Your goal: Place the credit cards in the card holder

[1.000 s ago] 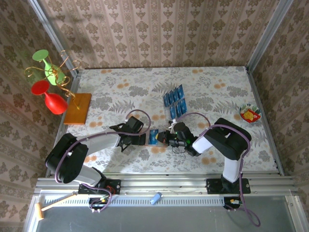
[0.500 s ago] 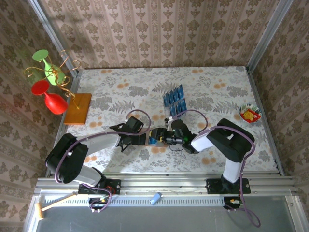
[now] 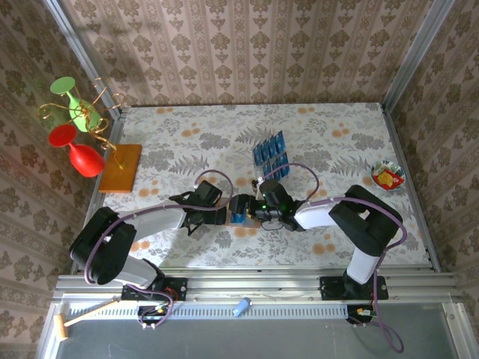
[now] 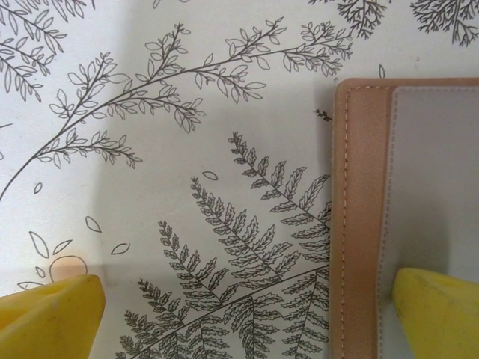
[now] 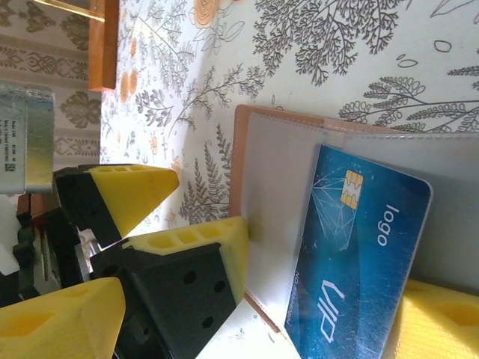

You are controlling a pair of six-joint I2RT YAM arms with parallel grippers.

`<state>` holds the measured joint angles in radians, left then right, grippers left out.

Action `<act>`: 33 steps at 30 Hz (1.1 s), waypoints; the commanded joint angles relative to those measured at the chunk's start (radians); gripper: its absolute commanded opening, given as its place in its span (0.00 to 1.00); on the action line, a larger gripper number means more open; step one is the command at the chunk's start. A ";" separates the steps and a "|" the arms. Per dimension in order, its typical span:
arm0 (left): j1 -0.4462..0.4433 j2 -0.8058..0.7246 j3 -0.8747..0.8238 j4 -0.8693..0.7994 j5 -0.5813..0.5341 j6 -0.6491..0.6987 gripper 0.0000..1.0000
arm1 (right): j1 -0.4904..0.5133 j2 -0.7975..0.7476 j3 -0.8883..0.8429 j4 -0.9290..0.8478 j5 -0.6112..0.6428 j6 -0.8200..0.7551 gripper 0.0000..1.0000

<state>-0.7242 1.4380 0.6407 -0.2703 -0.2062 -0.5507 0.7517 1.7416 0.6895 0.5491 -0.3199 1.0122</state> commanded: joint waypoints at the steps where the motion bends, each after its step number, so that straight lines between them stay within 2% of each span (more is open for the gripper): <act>1: 0.009 -0.004 -0.024 -0.020 -0.001 -0.008 1.00 | -0.004 -0.011 0.015 -0.193 0.059 -0.053 0.86; 5: 0.011 -0.007 -0.027 -0.018 0.001 -0.006 1.00 | -0.003 -0.027 0.033 -0.243 0.073 -0.072 0.92; 18: 0.016 -0.028 -0.042 -0.009 0.008 -0.006 1.00 | -0.003 -0.081 0.091 -0.388 0.097 -0.120 0.93; 22: 0.019 -0.041 -0.042 -0.009 0.010 -0.005 1.00 | -0.004 -0.100 0.104 -0.435 0.119 -0.140 0.89; 27: 0.041 -0.070 -0.023 -0.032 0.010 -0.005 1.00 | -0.004 -0.120 0.144 -0.546 0.168 -0.178 0.75; 33: 0.107 -0.087 0.017 -0.072 0.000 0.012 1.00 | -0.002 -0.103 0.218 -0.705 0.242 -0.227 0.28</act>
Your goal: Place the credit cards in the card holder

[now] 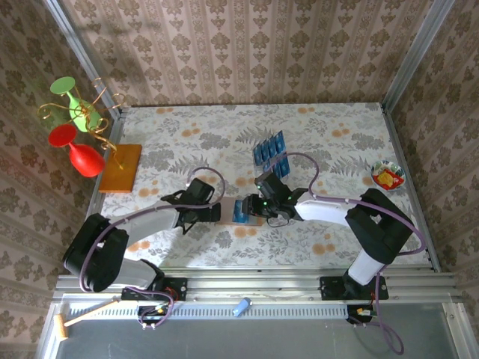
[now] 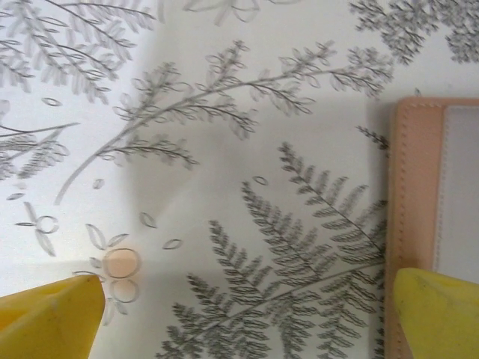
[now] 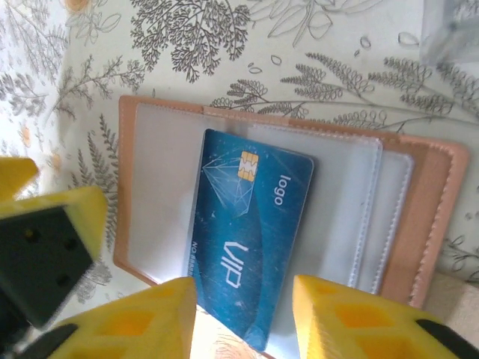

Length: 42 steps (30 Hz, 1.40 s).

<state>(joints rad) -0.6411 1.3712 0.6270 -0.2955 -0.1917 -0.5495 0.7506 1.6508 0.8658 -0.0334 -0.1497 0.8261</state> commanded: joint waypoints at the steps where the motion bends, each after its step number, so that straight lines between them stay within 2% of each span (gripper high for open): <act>1: 0.034 -0.017 0.036 -0.048 -0.016 0.012 1.00 | -0.001 -0.006 0.055 -0.147 0.084 -0.050 0.22; 4: 0.058 0.000 0.045 -0.054 -0.016 0.016 1.00 | 0.003 0.014 0.093 -0.207 0.109 -0.074 0.07; 7: 0.069 0.023 0.052 -0.066 -0.019 0.012 1.00 | 0.012 0.040 0.125 -0.252 0.129 -0.093 0.00; 19: 0.072 0.077 0.058 -0.052 -0.009 0.012 1.00 | 0.037 0.129 0.197 -0.315 0.156 -0.122 0.00; 42: 0.054 0.129 0.048 -0.002 0.028 0.008 1.00 | 0.051 0.195 0.243 -0.294 0.126 -0.112 0.00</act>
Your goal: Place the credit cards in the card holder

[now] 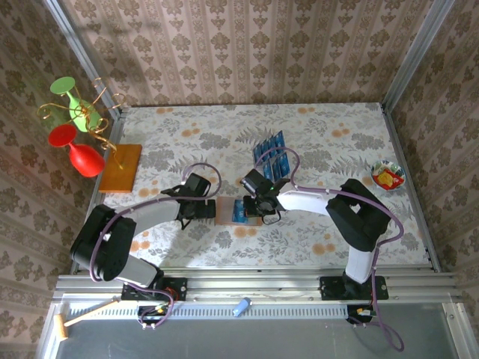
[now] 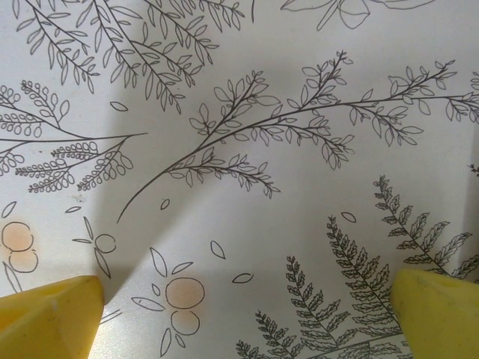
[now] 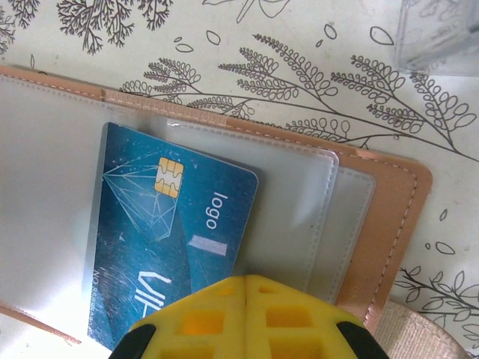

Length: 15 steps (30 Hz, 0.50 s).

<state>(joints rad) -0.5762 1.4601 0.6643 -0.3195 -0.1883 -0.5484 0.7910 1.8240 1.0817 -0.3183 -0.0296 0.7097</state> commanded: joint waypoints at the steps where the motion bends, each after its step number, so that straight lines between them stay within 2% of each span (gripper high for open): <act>1: -0.013 0.041 0.011 0.023 0.025 0.007 1.00 | 0.011 0.024 0.027 -0.008 0.004 0.005 0.00; 15: -0.033 0.059 0.008 0.043 0.030 -0.004 1.00 | 0.020 0.037 0.049 0.001 -0.009 0.016 0.00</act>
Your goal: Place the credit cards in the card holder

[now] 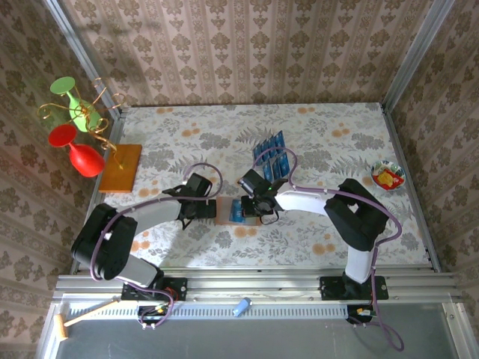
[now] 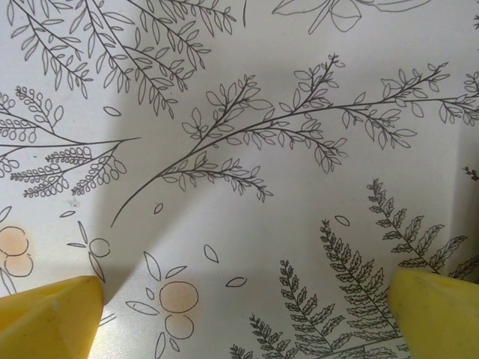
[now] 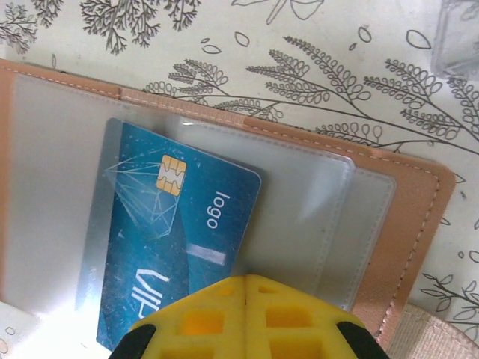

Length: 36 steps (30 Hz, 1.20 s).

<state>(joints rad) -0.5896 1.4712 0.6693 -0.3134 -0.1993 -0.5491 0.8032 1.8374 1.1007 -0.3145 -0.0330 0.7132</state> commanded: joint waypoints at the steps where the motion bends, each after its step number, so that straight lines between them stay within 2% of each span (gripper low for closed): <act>1: -0.021 0.050 0.003 0.039 0.042 -0.005 1.00 | 0.008 0.028 0.033 -0.002 -0.007 0.013 0.00; 36: -0.050 0.071 -0.004 0.064 0.046 -0.024 1.00 | 0.048 0.110 0.150 0.005 -0.054 0.029 0.00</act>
<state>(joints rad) -0.6159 1.4906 0.6750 -0.2848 -0.2222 -0.5583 0.8410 1.9266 1.2232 -0.3111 -0.0669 0.7227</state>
